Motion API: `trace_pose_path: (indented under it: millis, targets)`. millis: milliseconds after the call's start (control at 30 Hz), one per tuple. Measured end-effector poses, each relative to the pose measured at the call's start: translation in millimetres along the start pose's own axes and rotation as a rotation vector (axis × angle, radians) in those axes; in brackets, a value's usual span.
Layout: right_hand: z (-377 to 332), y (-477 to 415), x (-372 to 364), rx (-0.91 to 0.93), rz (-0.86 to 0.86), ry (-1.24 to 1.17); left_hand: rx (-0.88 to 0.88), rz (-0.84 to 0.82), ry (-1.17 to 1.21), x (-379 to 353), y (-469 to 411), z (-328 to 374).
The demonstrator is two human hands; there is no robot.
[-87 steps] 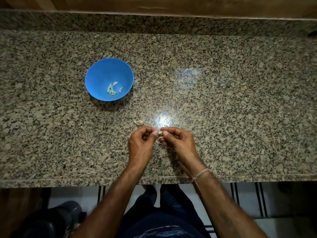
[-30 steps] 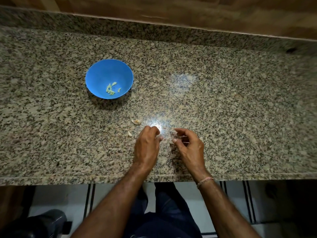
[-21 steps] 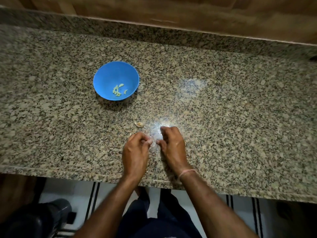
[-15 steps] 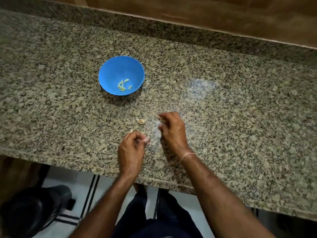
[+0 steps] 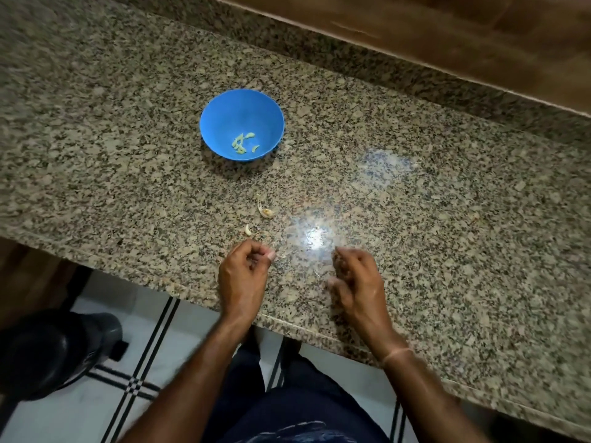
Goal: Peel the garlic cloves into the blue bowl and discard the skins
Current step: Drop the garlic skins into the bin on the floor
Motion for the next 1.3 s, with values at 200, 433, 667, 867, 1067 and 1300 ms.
trace_pose_path:
  millis: [200, 433, 667, 867, 1067, 1300]
  targets:
    - [-16.3, -6.0, -20.3, 0.008, 0.033, 0.017, 0.031, 0.009, 0.017, -2.7, 7.7, -0.5]
    - [-62.9, -58.5, -45.9, 0.054, -0.033, -0.026, 0.033, 0.041, 0.008, 1.8, 9.1, 3.3]
    - [-51.5, -48.0, -48.5, 0.087, 0.007, 0.121, 0.076, 0.083, 0.033, 9.4, 8.7, -7.6]
    - [-82.4, -49.2, -75.2, 0.239, 0.056, 0.156, 0.069, 0.095, 0.019, 10.6, 6.8, -5.5]
    - [-86.0, -54.1, -74.2, 0.355, 0.129, 0.396, 0.078, 0.104, 0.010, 19.8, 8.3, -12.6]
    - [-54.6, -49.0, -76.9, -0.138, -0.104, -0.036, 0.091, 0.134, 0.106, 31.8, 17.6, -20.6]
Point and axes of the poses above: each hand's wrist, its own y-axis away from the middle knuckle, its own x-axis out of the back of the hand, z = x × y, the point moved 9 cm from there along -y, towards the middle knuckle, and after that the axes turned 7 degrees about -x, right-handed, at the moved point
